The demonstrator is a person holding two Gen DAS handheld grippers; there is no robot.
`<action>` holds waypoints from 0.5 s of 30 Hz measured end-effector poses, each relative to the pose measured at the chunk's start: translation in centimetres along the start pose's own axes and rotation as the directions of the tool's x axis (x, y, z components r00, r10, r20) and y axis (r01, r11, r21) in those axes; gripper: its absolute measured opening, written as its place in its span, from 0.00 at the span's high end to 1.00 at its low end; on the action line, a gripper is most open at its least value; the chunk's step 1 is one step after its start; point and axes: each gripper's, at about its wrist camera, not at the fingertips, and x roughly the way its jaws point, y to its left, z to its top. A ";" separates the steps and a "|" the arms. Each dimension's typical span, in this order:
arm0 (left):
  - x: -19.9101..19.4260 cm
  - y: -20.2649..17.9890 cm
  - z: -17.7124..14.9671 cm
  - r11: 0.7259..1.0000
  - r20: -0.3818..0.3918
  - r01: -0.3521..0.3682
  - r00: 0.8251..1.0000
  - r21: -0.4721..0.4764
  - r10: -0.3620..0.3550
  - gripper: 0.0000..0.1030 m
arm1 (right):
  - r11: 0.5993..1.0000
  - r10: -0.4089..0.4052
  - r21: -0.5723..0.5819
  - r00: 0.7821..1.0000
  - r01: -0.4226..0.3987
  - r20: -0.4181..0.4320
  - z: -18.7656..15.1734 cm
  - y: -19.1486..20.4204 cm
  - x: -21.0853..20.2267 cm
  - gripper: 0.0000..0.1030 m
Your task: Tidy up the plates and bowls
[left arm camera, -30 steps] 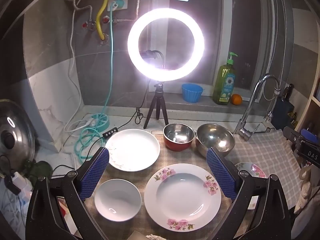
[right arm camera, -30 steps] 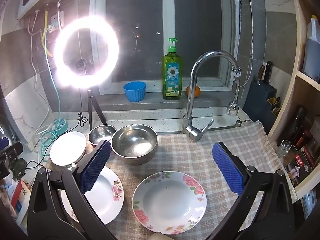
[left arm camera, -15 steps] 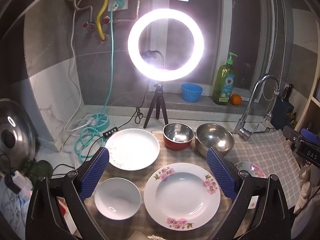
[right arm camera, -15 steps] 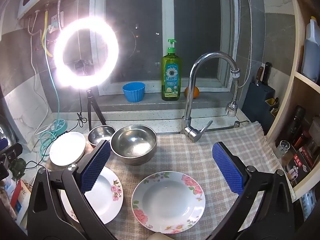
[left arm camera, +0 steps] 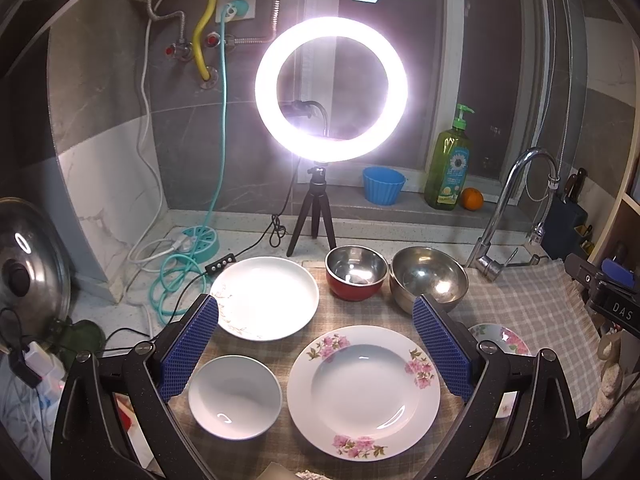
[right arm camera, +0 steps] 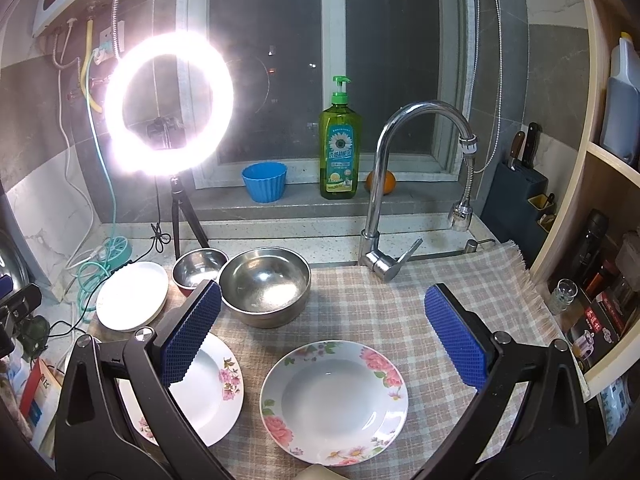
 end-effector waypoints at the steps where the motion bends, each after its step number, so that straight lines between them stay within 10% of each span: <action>1: 0.0 0.0 0.0 1.000 -0.001 0.001 1.000 0.001 -0.001 0.05 | 1.000 -0.002 0.001 1.000 0.002 0.000 0.0 0.0 0.0 0.00; 15: 0.0 -0.2 0.0 1.000 -0.004 0.003 1.000 0.002 -0.003 0.05 | 1.000 -0.002 0.001 1.000 0.002 -0.002 -0.1 0.1 0.2 0.00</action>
